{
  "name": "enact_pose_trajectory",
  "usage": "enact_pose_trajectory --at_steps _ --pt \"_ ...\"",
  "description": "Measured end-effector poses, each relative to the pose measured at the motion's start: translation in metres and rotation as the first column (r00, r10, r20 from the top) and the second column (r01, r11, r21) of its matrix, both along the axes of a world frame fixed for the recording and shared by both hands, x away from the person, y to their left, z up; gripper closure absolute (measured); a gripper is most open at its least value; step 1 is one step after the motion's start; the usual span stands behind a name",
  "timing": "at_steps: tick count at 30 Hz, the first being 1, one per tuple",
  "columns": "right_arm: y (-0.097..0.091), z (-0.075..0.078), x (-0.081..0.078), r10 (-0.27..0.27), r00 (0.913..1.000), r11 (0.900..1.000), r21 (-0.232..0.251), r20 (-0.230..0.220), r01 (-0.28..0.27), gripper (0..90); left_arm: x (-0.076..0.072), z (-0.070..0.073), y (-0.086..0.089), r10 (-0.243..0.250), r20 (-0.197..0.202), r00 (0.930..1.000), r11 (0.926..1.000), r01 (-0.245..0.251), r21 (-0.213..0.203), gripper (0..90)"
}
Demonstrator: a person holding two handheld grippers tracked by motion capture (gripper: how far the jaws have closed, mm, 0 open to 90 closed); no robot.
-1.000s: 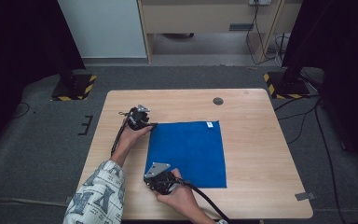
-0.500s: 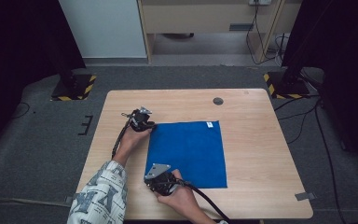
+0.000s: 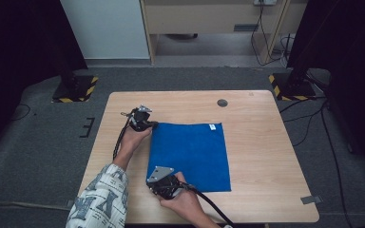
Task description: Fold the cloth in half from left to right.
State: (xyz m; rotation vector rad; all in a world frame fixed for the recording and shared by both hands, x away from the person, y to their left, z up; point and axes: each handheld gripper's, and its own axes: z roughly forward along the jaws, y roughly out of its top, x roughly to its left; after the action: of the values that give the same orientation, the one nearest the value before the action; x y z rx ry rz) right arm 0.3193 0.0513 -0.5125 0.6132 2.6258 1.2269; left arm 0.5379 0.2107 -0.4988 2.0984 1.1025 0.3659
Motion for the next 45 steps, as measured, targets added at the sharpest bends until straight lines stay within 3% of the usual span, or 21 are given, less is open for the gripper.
enact_pose_trajectory --at_steps 19,31,45 --pt "0.025 0.023 -0.009 0.028 0.9987 0.9989 0.035 0.042 -0.030 87.6 -0.012 0.029 0.027 0.012 0.013 0.9998 0.9999 -0.012 0.012 88.5" --pt "0.039 0.029 -0.012 0.043 0.9978 0.9974 0.055 0.051 -0.046 87.7 -0.017 0.034 0.044 0.017 0.012 0.9998 0.9999 -0.017 0.004 88.5" --pt "0.058 0.032 -0.014 0.070 0.9958 0.9944 0.074 0.058 -0.075 87.7 -0.027 0.041 0.068 0.031 0.004 0.9995 0.9992 -0.032 0.025 88.4"
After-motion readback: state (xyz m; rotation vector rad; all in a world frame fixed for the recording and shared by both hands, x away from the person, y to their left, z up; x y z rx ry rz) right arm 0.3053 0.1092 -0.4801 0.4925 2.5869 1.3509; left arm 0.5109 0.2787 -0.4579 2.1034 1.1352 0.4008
